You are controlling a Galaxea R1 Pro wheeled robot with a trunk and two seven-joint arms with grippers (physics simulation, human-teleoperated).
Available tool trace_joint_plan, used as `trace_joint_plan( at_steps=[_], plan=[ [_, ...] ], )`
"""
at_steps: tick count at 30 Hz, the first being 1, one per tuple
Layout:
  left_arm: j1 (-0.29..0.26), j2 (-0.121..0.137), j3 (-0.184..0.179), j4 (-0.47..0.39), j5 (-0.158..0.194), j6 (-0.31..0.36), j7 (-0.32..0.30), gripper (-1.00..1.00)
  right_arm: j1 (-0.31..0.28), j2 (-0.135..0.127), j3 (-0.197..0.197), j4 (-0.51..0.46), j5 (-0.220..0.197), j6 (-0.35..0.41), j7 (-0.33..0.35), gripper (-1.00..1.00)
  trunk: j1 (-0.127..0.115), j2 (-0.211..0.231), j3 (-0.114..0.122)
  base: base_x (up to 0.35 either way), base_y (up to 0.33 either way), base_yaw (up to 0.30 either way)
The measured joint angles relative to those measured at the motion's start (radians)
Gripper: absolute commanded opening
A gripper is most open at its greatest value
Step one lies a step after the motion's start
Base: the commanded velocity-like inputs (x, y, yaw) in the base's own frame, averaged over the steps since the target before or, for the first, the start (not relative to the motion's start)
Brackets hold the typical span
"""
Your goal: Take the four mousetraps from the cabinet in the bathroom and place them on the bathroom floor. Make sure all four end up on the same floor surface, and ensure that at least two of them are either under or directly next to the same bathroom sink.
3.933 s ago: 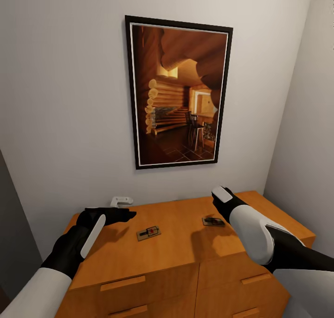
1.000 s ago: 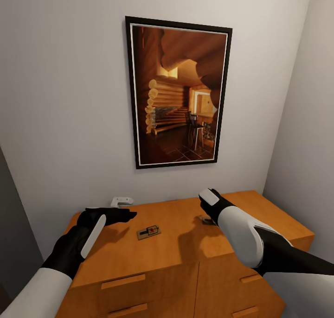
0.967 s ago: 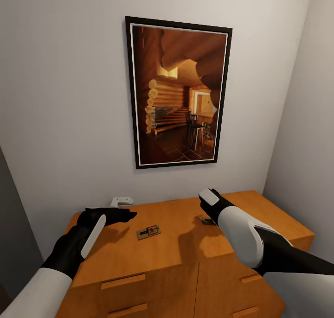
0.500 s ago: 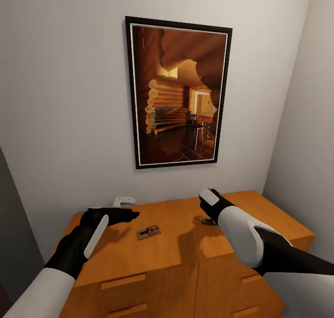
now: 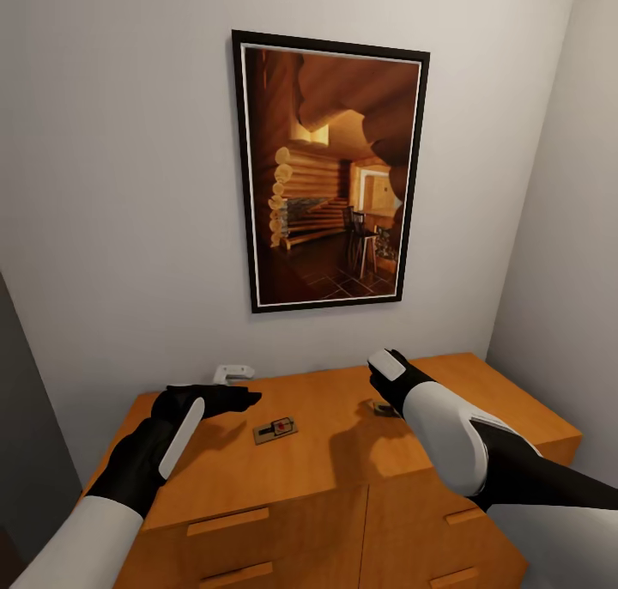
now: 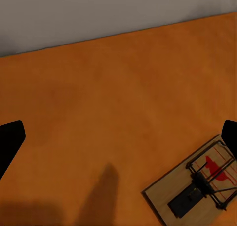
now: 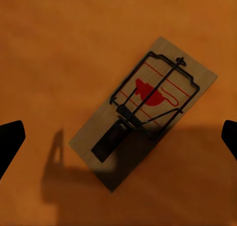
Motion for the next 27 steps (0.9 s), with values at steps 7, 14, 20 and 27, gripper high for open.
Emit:
trace_joint_plan(
  at_steps=[7,14,20,27],
  plan=[
    [0.000,-0.001,-0.001,0.000,0.000,0.000,0.000,1.00,0.000,0.000,-0.001,0.000,-0.001,0.000,0.000,1.00,0.027,-0.049,-0.022,0.000,0.000,0.000],
    [0.000,0.000,-0.001,0.000,0.000,0.000,-0.001,1.00,0.000,0.000,-0.001,-0.001,-0.001,0.000,0.000,1.00,0.042,-0.077,-0.035,0.000,0.000,0.000],
    [0.000,0.000,-0.001,0.000,0.000,0.000,-0.001,1.00,0.000,0.000,-0.001,-0.001,-0.001,0.000,0.001,1.00,0.042,-0.077,-0.035,0.000,0.000,0.000],
    [0.000,0.000,-0.001,0.000,0.001,0.000,-0.001,1.00,0.000,0.000,-0.001,-0.001,-0.001,0.000,0.001,1.00,0.050,-0.091,-0.041,0.000,0.000,0.000]
  ],
)
